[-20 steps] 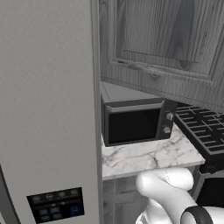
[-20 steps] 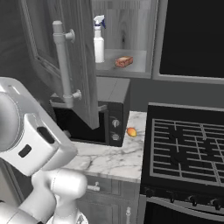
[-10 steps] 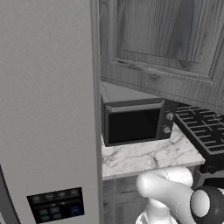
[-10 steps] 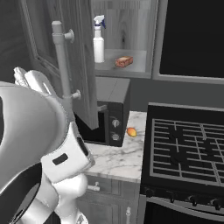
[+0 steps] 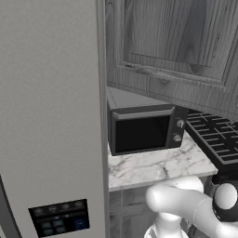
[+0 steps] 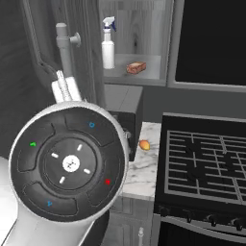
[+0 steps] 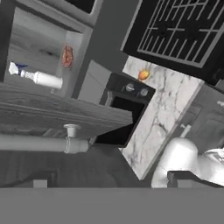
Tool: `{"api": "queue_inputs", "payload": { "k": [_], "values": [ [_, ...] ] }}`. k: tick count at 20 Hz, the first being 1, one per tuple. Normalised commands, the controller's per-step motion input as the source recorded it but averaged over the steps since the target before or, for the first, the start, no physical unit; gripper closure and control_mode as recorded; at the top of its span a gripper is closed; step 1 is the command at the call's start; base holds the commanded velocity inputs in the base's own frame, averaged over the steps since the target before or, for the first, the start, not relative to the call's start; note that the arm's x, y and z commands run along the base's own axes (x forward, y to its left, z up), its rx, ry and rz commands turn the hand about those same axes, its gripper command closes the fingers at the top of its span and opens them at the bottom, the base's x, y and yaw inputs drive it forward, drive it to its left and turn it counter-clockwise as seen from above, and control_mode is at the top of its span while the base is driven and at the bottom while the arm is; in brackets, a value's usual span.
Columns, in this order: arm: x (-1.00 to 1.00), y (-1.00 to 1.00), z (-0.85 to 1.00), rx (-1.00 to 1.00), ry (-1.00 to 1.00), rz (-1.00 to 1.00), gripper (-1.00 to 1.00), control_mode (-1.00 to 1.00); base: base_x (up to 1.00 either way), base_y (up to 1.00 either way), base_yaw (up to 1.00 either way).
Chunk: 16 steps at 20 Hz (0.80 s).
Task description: Pick the spray and bar soap from the cabinet and place them on the counter.
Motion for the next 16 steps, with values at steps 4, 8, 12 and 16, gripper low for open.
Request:
{"api": "queue_inputs", "payload": {
  "k": [4, 8, 12, 16],
  "values": [
    [0.02, -0.03, 0.00, 0.25, 0.10, 0.08, -1.00, -1.00, 0.00, 0.00, 0.00],
    [0.11, 0.00, 0.00, 0.21, 0.09, 0.12, -1.00, -1.00, 0.00, 0.00, 0.00],
    [0.14, -0.04, 0.00, 0.15, 0.02, 0.13, -1.00, -1.00, 0.00, 0.00, 0.00],
    [0.15, -0.06, 0.00, 0.11, 0.00, 0.15, -1.00, -1.00, 0.00, 0.00, 0.00]
  ]
}}
